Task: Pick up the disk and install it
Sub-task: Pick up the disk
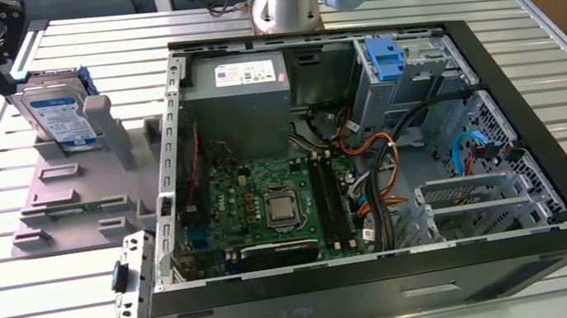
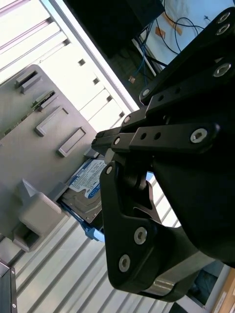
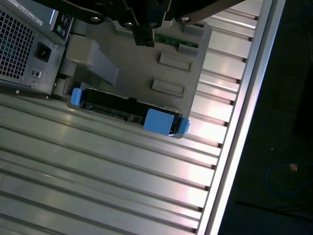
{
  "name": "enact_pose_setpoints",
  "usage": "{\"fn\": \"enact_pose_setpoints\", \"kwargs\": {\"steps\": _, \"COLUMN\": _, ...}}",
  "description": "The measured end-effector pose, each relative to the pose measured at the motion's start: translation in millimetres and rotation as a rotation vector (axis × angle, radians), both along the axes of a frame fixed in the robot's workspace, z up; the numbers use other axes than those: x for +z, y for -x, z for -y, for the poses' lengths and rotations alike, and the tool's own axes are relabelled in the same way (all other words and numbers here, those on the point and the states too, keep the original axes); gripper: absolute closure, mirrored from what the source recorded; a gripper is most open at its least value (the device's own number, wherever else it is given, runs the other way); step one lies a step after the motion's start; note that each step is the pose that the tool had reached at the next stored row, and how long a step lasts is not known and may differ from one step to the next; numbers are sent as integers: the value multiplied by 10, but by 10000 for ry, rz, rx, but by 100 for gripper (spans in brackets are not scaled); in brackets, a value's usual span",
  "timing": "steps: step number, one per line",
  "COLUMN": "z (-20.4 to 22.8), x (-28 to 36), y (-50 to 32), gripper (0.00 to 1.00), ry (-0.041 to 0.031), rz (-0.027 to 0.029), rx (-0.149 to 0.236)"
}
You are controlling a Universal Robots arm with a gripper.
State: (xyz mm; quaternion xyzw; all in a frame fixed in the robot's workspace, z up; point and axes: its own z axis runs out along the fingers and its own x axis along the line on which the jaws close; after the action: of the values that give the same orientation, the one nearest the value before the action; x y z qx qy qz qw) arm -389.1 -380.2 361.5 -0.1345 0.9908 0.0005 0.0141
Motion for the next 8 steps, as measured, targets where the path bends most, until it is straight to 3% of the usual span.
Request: {"fn": "enact_pose_setpoints", "kwargs": {"steps": 8, "z": 0, "x": 0, "y": 0, "gripper": 89, "ry": 0, "rz": 0, "rx": 151}}
